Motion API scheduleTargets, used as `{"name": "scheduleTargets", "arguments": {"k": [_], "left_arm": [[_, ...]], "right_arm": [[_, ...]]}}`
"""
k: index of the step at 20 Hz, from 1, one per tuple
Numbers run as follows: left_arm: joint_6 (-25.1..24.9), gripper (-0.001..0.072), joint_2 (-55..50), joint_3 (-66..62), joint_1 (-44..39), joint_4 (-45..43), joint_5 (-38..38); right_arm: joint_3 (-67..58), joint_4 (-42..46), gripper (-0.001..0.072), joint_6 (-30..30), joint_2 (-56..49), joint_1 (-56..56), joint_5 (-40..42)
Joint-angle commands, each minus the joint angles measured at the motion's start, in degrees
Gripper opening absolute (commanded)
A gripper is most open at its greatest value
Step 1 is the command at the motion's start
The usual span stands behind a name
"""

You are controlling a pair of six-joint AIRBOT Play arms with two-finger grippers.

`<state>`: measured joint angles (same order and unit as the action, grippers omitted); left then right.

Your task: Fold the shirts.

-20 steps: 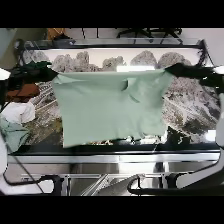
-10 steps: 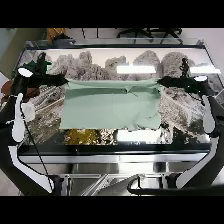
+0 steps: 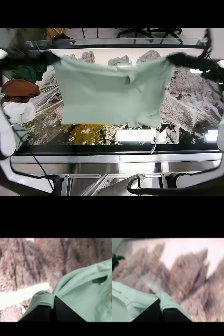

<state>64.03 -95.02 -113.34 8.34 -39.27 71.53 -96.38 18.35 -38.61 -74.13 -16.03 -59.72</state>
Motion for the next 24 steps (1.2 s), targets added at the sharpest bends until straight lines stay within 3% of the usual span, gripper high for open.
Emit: {"name": "scheduleTargets", "arguments": {"k": [1,3,7,10,13,16,18,21,24], "left_arm": [[-0.8,0.0013,13.0,-4.8,0.1,9.5,3.8],[-2.9,0.0012,23.6,-1.9,1.0,14.1,1.7],[-3.1,0.0013,45.8,6.4,7.8,13.4,-6.4],[-3.7,0.0012,58.8,12.8,20.0,13.3,-12.7],[-4.6,0.0012,64.9,16.2,33.7,13.4,-12.3],[-4.9,0.0012,63.2,21.3,36.5,17.1,-11.7],[-7.9,0.0013,58.1,25.5,34.9,21.5,-8.5],[-11.2,0.0013,47.1,30.7,24.6,22.1,-4.6],[-13.2,0.0013,32.7,34.4,12.8,13.2,-5.6]], "right_arm": [[0.0,-1.9,0.0017,2.9,15.3,0.0,3.0],[0.0,-0.9,0.0017,2.9,24.4,-0.2,8.0],[0.0,4.1,0.0017,2.9,40.0,-1.8,17.6],[-0.1,8.0,0.0017,2.9,46.7,-1.8,24.0],[-1.0,9.1,0.0017,2.9,47.2,-1.8,25.2],[-0.9,9.0,0.0017,2.8,42.6,-1.8,22.3],[-0.9,8.6,0.0017,2.2,37.0,-1.7,18.2],[-0.7,4.3,0.0016,2.2,24.2,-1.6,7.2],[1.5,3.5,0.0016,2.1,10.6,-0.6,2.2]]}}
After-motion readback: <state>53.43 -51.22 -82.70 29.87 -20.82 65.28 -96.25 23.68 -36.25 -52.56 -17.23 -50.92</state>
